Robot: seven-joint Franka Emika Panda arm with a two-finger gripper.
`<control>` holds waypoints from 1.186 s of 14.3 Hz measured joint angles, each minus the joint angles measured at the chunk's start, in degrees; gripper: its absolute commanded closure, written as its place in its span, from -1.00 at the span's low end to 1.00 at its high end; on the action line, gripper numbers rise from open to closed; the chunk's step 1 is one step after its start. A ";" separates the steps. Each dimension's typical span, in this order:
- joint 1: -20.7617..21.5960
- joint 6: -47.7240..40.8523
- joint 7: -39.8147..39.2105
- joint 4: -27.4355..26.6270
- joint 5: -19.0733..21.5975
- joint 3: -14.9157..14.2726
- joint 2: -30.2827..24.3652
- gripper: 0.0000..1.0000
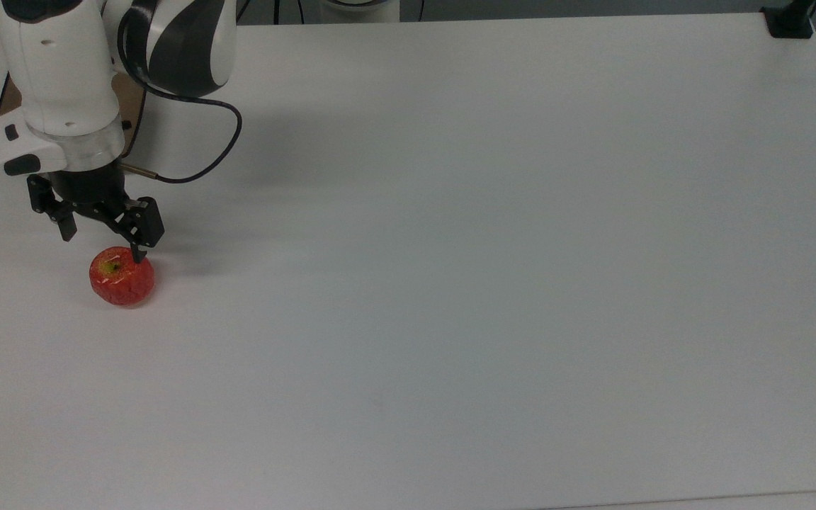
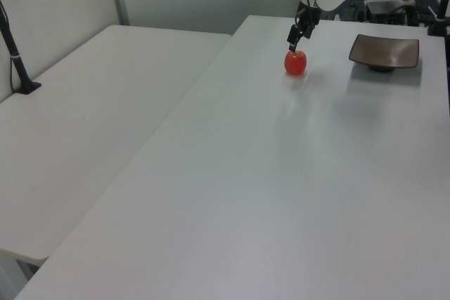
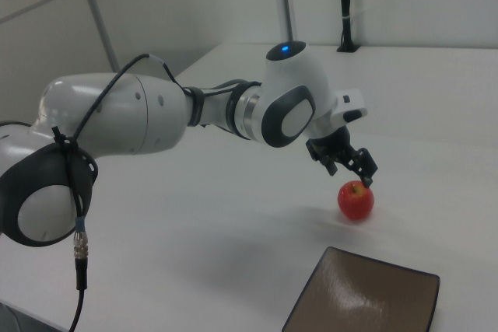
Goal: Apples placed on a ceramic plate
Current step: 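Close the gripper around the red apple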
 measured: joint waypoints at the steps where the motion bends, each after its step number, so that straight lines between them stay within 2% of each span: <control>1: 0.00 0.53 0.00 0.00 -0.08 0.00 0.32 -1.00; 15: 0.04 3.86 0.00 0.13 -2.77 0.00 3.66 -1.00; 16: 0.06 3.88 0.00 0.15 -3.07 0.00 3.91 -0.90; 17: 0.09 3.90 0.00 0.17 -3.30 0.00 4.13 -0.31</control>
